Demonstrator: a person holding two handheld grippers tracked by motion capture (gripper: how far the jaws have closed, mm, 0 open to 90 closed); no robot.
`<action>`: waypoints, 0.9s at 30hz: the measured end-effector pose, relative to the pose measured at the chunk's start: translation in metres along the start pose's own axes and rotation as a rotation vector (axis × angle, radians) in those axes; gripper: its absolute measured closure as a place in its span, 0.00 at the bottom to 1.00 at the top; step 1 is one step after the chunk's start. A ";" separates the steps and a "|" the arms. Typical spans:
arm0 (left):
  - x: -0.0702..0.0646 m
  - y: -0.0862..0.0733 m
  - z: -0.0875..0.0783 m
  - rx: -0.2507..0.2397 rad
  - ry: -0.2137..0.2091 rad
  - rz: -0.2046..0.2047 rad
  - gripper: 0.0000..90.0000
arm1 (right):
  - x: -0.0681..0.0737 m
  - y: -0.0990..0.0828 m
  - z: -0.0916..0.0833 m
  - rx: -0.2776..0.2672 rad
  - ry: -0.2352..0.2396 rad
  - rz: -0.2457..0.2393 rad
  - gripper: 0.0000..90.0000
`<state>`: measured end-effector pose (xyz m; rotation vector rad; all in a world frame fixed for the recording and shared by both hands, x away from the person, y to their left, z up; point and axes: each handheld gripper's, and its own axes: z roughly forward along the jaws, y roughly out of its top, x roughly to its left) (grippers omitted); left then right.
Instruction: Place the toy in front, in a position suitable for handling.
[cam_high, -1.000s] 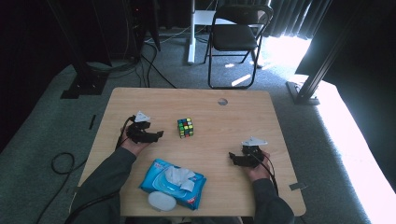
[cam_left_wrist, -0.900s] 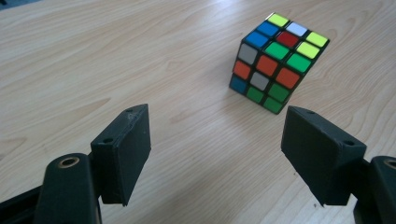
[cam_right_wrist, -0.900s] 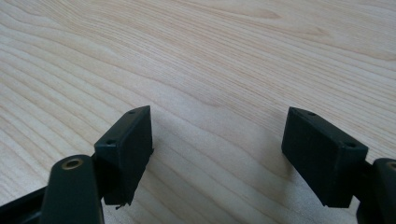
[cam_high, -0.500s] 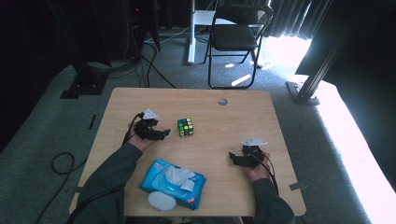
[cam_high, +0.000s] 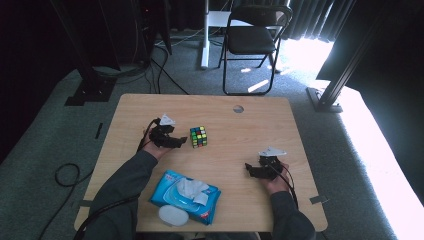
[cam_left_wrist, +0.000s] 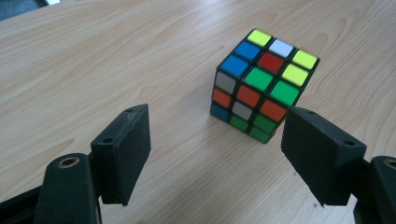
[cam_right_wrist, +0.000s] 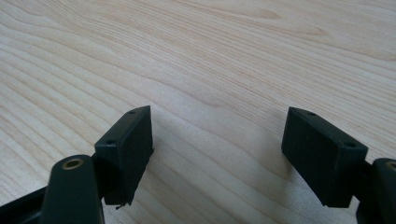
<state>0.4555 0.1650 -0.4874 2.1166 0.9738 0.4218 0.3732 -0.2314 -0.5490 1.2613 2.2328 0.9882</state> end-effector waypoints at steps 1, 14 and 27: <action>-0.001 0.001 0.001 -0.001 -0.001 0.004 0.27 | 0.000 0.000 0.000 0.000 0.000 -0.001 0.27; -0.006 0.007 0.017 0.016 -0.011 0.030 0.22 | 0.000 0.000 0.000 0.000 0.000 0.000 0.27; -0.015 0.013 0.029 0.039 -0.018 0.072 0.22 | 0.000 0.000 0.000 0.000 0.000 0.000 0.27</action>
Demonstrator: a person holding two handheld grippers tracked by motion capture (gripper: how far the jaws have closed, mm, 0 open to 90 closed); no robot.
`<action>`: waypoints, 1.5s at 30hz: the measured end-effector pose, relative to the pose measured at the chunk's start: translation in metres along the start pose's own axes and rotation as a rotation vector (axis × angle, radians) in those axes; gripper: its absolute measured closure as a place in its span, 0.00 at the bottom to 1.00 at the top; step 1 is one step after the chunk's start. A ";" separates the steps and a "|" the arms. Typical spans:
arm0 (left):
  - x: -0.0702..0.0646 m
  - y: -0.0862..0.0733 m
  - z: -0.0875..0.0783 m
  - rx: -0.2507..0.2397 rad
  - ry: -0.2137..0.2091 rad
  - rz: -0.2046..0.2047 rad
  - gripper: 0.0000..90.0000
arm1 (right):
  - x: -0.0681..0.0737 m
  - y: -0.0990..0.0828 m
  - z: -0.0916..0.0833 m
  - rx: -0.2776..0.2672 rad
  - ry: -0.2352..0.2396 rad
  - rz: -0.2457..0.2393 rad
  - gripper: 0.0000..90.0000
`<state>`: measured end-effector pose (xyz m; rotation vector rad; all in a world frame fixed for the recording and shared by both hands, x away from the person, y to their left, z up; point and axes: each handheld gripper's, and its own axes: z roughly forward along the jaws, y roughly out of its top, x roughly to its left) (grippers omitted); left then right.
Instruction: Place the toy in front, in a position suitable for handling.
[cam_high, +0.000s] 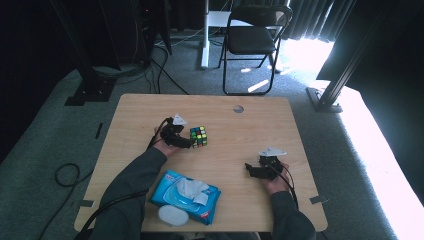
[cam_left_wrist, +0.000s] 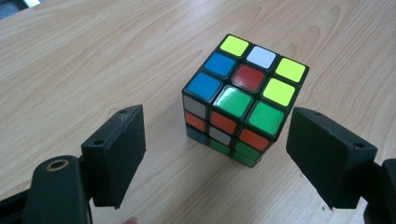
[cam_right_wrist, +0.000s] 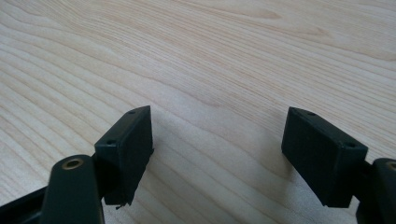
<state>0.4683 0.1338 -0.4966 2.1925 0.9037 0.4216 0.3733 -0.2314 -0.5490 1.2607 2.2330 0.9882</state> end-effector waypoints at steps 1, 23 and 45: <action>0.000 0.000 0.000 0.003 0.001 0.004 0.22 | 0.000 0.000 0.000 0.000 0.000 0.000 0.27; -0.009 0.016 0.026 0.036 -0.018 0.059 0.22 | 0.000 0.000 0.000 0.000 0.000 0.000 0.27; -0.014 0.014 0.030 0.062 -0.056 0.061 0.38 | 0.000 0.000 0.000 0.000 0.000 0.000 0.27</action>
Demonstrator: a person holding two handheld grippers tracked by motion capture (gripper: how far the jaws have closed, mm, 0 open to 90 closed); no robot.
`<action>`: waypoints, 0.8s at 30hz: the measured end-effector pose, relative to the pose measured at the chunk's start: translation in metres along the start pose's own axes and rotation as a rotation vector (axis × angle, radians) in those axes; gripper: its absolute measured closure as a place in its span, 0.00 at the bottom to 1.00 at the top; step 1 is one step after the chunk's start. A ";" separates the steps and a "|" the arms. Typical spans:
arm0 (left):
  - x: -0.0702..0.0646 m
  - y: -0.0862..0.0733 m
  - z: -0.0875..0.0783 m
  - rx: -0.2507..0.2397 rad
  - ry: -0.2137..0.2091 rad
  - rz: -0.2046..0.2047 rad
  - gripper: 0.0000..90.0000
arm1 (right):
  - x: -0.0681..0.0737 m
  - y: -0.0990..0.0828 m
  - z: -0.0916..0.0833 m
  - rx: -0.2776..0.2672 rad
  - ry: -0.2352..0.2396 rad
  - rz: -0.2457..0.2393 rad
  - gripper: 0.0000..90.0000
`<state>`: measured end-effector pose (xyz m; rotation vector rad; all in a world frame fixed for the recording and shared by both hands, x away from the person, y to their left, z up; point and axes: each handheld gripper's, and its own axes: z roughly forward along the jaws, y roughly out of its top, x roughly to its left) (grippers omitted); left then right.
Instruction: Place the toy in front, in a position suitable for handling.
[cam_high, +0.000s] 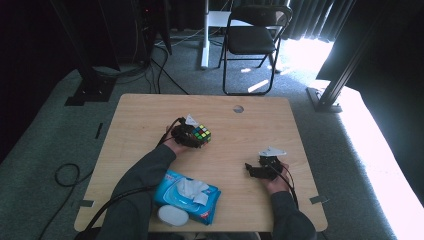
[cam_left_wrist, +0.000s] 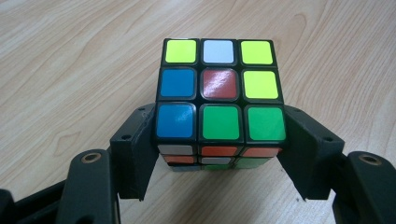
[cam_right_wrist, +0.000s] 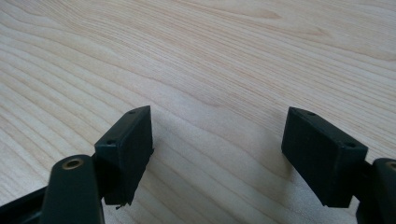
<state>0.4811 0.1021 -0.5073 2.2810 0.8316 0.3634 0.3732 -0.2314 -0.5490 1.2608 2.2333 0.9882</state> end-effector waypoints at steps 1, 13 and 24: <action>-0.001 0.000 0.000 0.000 -0.001 0.002 0.38 | 0.000 0.000 0.000 0.000 0.000 0.000 0.27; -0.012 0.004 -0.005 -0.002 -0.022 0.057 0.38 | 0.000 0.000 0.000 0.000 0.000 0.000 0.27; -0.027 0.003 -0.014 -0.017 -0.077 0.107 0.38 | 0.000 0.000 0.000 0.000 0.000 0.001 0.27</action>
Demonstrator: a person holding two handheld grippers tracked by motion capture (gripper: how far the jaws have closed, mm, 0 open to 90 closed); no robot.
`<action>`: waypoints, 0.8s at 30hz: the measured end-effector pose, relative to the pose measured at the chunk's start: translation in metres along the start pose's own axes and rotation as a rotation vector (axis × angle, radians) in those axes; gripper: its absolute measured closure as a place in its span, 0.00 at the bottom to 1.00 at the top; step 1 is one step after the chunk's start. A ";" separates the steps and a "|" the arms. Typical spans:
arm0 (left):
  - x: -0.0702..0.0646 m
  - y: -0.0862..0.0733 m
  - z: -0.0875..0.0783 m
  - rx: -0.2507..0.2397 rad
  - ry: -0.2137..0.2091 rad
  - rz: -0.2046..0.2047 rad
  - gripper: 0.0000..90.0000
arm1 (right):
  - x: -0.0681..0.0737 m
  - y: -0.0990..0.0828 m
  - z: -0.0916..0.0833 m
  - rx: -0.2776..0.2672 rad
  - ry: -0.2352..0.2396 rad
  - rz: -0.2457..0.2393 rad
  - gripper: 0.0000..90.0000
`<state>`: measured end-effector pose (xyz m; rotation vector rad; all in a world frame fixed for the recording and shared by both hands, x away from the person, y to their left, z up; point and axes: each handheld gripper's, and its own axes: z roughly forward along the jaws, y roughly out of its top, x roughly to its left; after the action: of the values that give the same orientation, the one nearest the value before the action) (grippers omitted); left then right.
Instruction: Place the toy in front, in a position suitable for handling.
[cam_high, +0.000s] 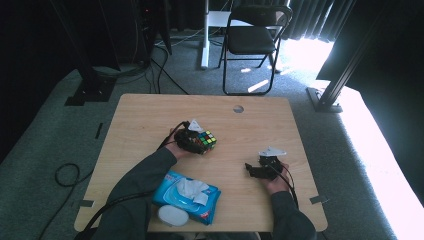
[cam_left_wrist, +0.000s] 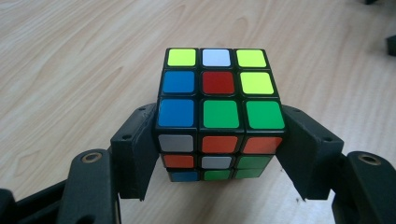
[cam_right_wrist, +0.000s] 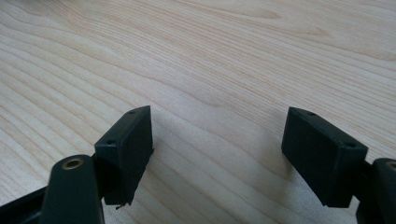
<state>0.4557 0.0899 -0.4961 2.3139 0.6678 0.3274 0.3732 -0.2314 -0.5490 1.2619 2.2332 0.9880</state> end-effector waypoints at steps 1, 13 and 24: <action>-0.002 0.000 0.000 -0.003 -0.006 0.006 0.38 | 0.000 0.000 0.000 0.000 0.000 0.000 0.27; -0.017 -0.009 -0.004 -0.007 -0.072 0.046 0.38 | 0.000 0.000 0.000 0.000 0.000 0.000 0.27; -0.014 -0.019 -0.006 0.014 -0.090 0.048 0.33 | 0.000 0.000 0.000 0.000 0.000 -0.001 0.27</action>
<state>0.4350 0.0974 -0.5058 2.3461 0.5719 0.2393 0.3732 -0.2314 -0.5490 1.2611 2.2335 0.9877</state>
